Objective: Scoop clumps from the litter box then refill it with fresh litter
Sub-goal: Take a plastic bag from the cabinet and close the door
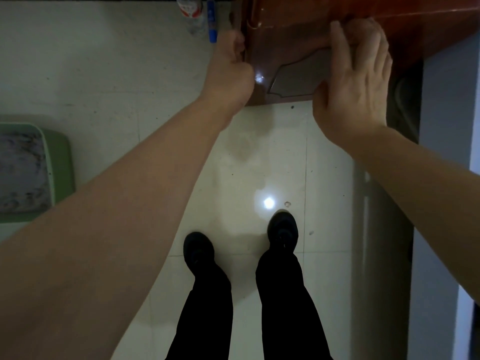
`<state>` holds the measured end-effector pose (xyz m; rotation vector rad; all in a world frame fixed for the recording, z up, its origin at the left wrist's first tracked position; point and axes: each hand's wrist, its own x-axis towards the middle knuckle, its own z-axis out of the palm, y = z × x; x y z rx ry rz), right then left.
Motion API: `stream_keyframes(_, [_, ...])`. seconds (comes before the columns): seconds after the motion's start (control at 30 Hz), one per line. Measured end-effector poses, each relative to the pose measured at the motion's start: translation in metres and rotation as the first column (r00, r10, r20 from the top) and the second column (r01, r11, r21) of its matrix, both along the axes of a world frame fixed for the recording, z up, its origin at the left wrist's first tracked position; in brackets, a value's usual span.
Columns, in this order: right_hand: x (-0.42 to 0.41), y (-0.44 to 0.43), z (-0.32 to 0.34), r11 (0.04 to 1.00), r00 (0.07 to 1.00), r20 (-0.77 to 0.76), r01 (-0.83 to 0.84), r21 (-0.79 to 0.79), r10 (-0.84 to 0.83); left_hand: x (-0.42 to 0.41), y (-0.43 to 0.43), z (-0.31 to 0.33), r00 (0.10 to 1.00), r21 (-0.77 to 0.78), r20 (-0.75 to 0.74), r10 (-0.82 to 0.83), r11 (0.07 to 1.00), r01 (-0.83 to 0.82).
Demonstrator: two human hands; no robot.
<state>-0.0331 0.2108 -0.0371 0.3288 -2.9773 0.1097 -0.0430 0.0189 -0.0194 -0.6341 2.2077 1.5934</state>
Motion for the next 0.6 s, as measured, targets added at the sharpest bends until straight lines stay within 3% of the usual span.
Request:
stream_keyframes(0.17, [0.000, -0.007, 0.009, 0.998, 0.999, 0.004, 0.046, -0.040, -0.045, -0.006, -0.009, 0.000, 0.998, -0.015, 0.021, -0.063, 0.998, 0.064])
stream_keyframes(0.3, [-0.002, -0.010, 0.018, 0.995, 0.996, 0.016, 0.086, -0.043, -0.085, 0.006, 0.001, 0.014, 0.995, 0.071, -0.082, -0.052, 0.996, 0.058])
stream_keyframes(0.47, [-0.008, -0.014, 0.033, 0.992, 0.990, 0.089, 0.112, -0.062, -0.106, 0.019, -0.012, 0.007, 0.953, -0.208, -0.059, -0.297, 0.937, 0.279])
stream_keyframes(0.6, [0.018, -0.004, 0.037, 0.990, 0.980, 0.137, 0.142, 0.011, -0.142, 0.061, -0.006, 0.004, 0.912, -0.228, 0.012, -0.410, 0.887, 0.402])
